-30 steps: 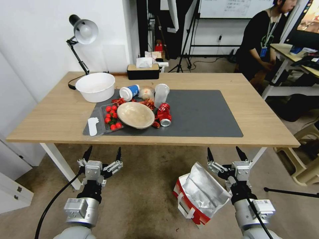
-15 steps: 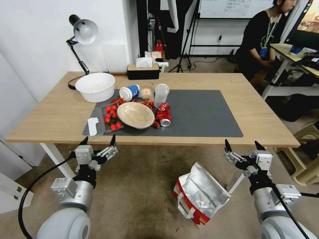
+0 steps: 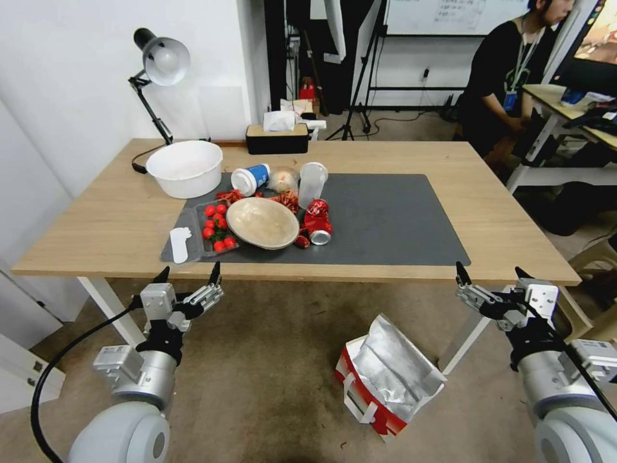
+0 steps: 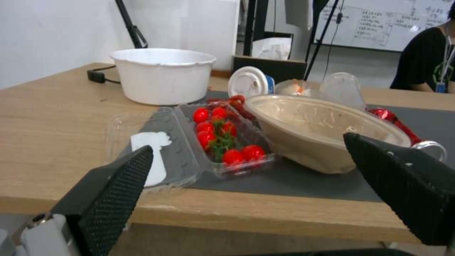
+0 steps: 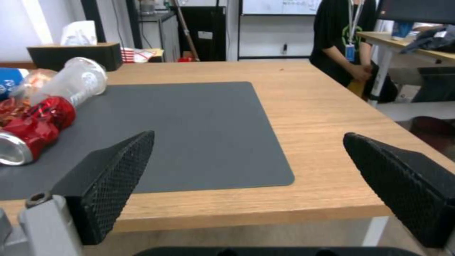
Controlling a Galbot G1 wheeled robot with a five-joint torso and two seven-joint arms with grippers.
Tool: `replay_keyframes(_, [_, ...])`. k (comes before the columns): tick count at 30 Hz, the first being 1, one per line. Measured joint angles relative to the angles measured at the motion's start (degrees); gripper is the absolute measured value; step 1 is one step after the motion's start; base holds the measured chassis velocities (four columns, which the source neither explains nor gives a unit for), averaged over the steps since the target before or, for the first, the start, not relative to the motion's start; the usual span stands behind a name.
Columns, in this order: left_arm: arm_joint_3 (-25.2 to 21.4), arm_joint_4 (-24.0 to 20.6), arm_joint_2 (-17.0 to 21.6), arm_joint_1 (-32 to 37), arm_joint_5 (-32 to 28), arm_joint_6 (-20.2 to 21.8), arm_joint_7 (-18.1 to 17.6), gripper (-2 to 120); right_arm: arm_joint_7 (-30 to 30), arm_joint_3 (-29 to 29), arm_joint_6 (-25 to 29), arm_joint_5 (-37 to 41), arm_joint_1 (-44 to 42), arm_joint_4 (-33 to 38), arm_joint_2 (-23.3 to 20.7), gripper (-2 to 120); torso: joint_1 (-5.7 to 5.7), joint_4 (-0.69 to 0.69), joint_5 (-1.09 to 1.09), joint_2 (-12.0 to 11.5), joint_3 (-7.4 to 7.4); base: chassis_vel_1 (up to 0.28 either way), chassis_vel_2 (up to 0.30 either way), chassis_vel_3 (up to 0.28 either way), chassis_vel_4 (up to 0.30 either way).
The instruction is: Pick up the food delivery bag from the floor and place it on the table.
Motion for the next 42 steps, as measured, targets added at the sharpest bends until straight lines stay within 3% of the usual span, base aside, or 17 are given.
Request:
replay_keyframes(10, [-0.05, 2.21, 0.09, 0.62, 0.27, -4.31, 0.09, 100, -0.25, -2.13, 3.43, -0.77, -0.96, -0.87, 0.25, 100, 0.0, 0.0, -0.01, 0.0, 0.0, 0.0, 0.0, 0.0, 0.0])
replay_keyframes(24, [-0.3, 2.21, -0.12, 1.0, 0.38, -5.04, 0.77, 100, -0.26, -2.49, 4.4, -1.13, -1.08, -1.05, 0.18, 100, -0.01, 0.0, 0.0, 0.0, -0.01, 0.0, 0.0, 0.0, 0.0])
replay_keyframes(42, [-0.3, 1.98, -0.33, 1.32, 0.94, -5.09, 0.63, 100, -0.24, -2.65, 4.72, -1.14, -1.32, -1.16, 0.06, 100, -1.81, 0.0, 0.0, -4.1, -2.28, 0.0, 0.0, 0.0, 0.0])
